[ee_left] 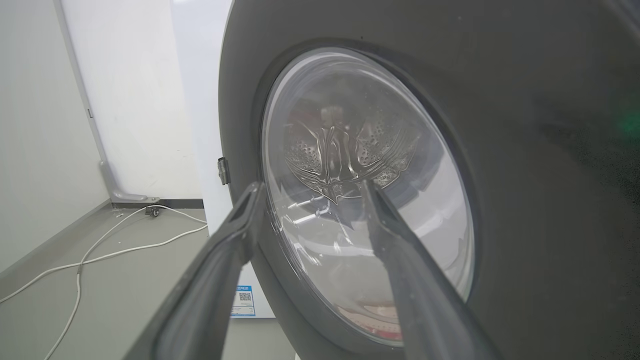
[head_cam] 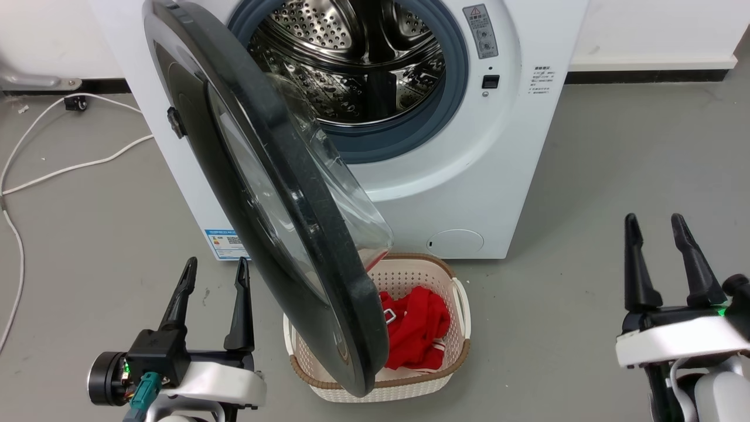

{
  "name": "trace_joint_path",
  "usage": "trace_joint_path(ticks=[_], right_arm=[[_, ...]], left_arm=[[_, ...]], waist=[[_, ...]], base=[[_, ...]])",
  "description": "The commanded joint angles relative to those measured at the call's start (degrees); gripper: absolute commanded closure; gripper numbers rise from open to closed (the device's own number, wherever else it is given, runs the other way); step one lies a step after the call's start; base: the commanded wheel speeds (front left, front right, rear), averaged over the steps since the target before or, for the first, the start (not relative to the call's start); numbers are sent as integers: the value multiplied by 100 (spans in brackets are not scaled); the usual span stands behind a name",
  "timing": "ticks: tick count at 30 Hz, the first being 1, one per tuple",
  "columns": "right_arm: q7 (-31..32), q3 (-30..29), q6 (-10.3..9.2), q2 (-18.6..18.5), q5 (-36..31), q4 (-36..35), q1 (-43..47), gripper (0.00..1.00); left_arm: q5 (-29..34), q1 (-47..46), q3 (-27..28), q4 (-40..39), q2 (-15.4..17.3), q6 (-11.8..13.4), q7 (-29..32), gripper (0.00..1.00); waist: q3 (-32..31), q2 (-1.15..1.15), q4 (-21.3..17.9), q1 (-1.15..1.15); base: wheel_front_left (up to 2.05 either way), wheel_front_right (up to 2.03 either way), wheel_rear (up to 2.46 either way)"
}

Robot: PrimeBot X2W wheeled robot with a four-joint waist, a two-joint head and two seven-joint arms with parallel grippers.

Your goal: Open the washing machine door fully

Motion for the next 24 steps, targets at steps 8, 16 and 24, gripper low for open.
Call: trace_joint_path(ticks=[8,16,24], right_arm=[[285,-58,-3,435,-2031,-1077,736,0],[376,-37,-3,485,-1800,-925,1023,0],[370,-21,-3,487,-1669,-882,933,0]], left_arm=[[41,55,-18,-32,-3,10,-15,0],[49,58,-48,-21,-3,-15,-15,0],[50,46,-56,20,-3,-33,-15,0]], waist=[[-11,0,38,0],[-19,0,54,0],[-17,0,60,0]], base=[[0,0,0],[0,0,0],[0,0,0]])
